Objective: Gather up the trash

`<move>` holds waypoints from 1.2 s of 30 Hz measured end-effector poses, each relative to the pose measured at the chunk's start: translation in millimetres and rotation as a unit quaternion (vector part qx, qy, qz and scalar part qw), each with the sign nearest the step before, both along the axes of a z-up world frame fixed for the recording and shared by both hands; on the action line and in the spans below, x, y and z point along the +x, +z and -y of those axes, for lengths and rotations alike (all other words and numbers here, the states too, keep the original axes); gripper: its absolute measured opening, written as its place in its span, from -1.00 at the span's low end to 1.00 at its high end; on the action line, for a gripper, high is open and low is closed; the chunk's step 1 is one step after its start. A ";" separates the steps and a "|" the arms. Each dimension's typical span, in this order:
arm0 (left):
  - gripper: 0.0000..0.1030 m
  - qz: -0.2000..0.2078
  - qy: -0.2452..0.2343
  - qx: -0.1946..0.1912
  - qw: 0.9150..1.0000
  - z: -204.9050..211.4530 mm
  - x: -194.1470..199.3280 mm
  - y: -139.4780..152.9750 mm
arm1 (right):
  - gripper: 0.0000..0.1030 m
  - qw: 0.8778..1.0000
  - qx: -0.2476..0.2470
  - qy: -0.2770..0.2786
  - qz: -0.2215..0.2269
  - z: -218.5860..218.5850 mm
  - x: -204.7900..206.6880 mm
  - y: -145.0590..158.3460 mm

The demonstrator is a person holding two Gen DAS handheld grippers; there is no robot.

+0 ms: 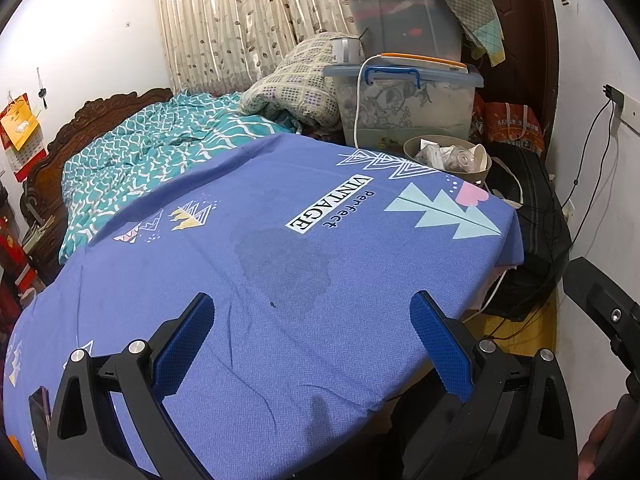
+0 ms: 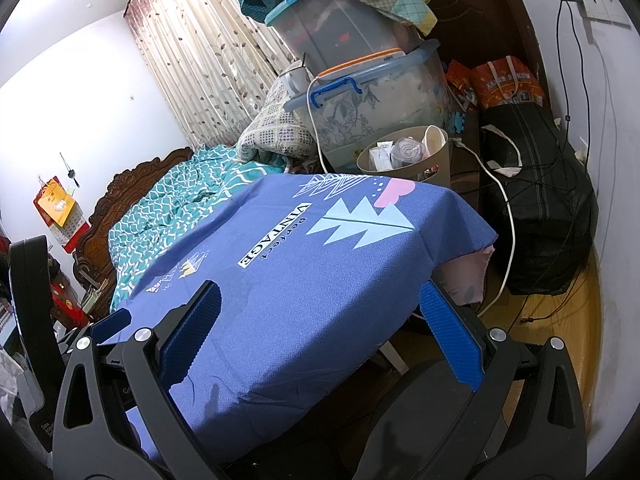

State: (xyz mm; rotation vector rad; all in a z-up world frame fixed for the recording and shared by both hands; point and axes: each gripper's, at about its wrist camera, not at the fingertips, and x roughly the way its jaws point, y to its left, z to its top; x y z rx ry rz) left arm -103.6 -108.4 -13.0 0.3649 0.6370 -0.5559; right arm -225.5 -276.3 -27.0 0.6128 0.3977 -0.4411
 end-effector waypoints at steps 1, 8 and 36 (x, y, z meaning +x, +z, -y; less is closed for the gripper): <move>0.83 0.000 -0.001 0.001 1.000 -0.5 0.1 0.4 | 0.91 1.000 0.000 0.000 0.000 0.0 0.1 -0.5; 0.83 0.000 -0.001 0.001 1.000 -1.6 1.2 0.6 | 0.91 1.000 0.000 0.000 0.000 0.5 0.0 0.1; 0.83 -0.013 -0.012 0.002 1.000 -2.3 7.2 -1.9 | 0.91 1.000 0.001 -0.001 0.000 0.8 -0.6 0.1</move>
